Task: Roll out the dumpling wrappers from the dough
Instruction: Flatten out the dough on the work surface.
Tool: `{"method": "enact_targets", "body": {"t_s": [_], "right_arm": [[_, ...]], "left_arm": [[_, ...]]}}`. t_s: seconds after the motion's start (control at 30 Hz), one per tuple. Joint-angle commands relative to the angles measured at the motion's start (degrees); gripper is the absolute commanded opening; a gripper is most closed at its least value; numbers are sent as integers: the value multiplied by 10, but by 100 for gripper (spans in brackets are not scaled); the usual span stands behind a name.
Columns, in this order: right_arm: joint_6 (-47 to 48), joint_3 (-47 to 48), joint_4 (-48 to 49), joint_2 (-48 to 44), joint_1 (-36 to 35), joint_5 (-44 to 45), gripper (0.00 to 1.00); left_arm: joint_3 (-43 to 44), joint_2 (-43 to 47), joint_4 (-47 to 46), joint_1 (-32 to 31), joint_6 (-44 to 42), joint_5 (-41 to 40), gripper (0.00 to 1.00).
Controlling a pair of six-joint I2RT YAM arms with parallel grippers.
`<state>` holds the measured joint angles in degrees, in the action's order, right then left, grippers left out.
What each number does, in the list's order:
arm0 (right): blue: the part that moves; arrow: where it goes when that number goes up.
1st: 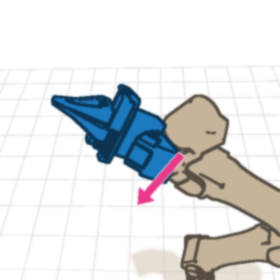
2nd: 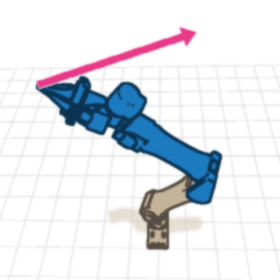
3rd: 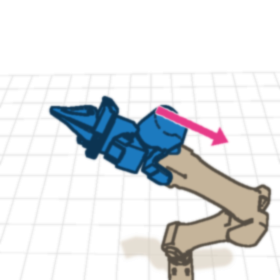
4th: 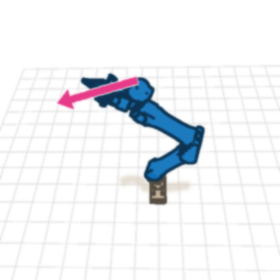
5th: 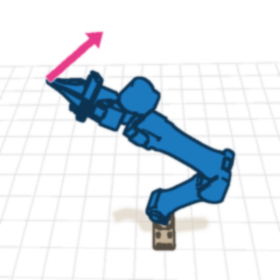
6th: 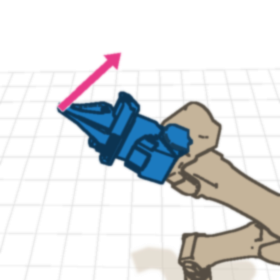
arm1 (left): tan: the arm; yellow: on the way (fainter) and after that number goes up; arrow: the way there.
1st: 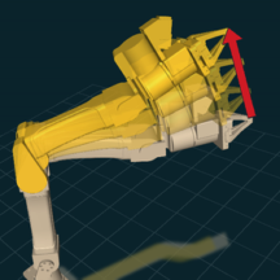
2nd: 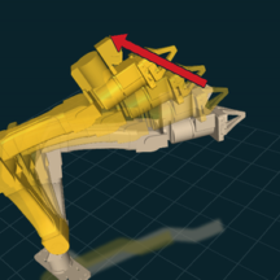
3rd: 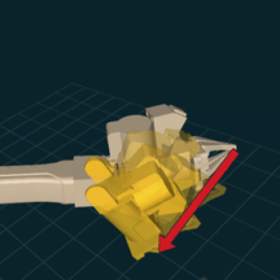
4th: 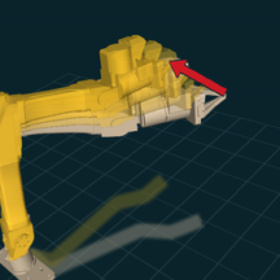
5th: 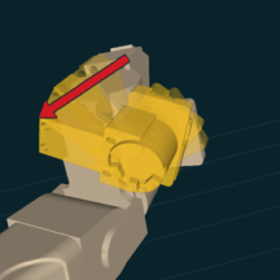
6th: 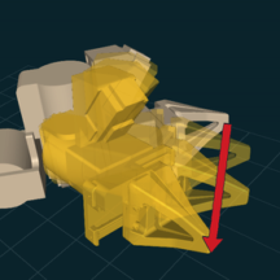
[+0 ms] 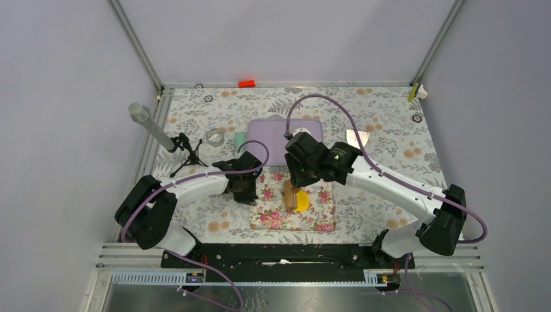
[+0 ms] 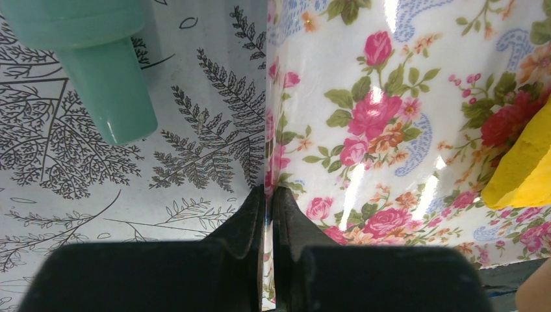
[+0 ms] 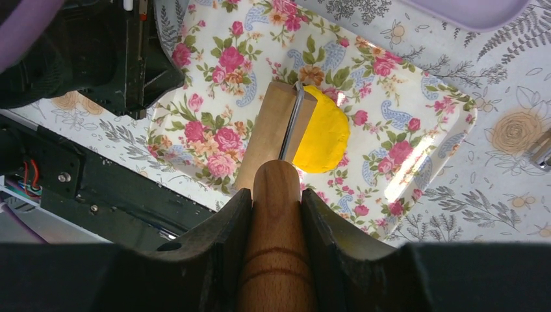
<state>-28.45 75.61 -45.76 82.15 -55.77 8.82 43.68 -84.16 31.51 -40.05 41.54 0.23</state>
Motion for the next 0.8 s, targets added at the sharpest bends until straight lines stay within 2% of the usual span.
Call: {"method": "enact_targets", "body": {"t_s": [0.0,0.17,0.37,0.53,0.77], "right_arm": [[40,21,-32,-24,-5,15,0],[135,-11,-15,-53,-6,-7,0],[220,-13,-23,-61,-7,13,0],[272,5,-48,-28,-9,27,0],[306,-11,0,-17,-10,-15,0]], "left_arm": [[-1,-3,13,-2,-15,-23,0],[-4,0,14,-2,-16,-25,0],[-5,1,14,-2,-16,-26,0],[-6,1,14,-2,-15,-26,0],[-9,2,13,-2,-12,-28,0]]}}
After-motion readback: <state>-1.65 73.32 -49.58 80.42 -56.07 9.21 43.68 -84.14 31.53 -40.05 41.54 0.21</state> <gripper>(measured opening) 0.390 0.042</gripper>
